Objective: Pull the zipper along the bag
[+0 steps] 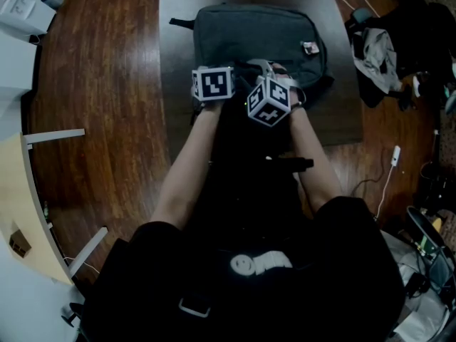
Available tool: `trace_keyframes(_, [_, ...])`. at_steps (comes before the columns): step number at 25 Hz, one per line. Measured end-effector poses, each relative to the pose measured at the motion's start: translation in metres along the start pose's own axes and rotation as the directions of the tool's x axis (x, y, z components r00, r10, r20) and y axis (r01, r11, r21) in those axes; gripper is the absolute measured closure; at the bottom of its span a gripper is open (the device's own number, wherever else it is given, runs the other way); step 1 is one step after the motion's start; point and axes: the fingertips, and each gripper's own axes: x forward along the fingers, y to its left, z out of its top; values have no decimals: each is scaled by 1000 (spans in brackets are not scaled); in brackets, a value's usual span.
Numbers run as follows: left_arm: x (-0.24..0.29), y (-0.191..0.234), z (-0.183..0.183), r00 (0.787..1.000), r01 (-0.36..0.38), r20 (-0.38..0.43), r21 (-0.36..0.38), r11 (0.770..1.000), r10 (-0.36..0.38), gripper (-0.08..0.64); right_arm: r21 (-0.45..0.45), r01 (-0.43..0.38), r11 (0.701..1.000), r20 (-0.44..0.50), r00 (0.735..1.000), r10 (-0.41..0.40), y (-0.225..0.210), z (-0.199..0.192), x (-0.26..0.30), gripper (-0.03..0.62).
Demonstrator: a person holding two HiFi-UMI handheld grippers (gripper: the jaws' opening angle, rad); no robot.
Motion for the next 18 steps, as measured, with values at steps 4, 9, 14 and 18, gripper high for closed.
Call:
trace_keyframes(4, [1,-4,5,998,52,23,-17,999,-51,560,-15,-3,1000,-40,999,2,-10,6,18,433])
trace_keyframes(9, [4,3,0,1000,21,3,-14,1000,-21,560,-86,-69,994,-118,991,59,-1,9,33,476])
trace_keyframes(14, [4,-2,3,998,59,11,-17,998,-59,560,102,43,994,-23,999,-40,-14,2,6,565])
trace_keyframes(18, [2,1,2,999,36,5,2,999,-36,560,347,41,937,18,999,-50,-15,-24,-8,566])
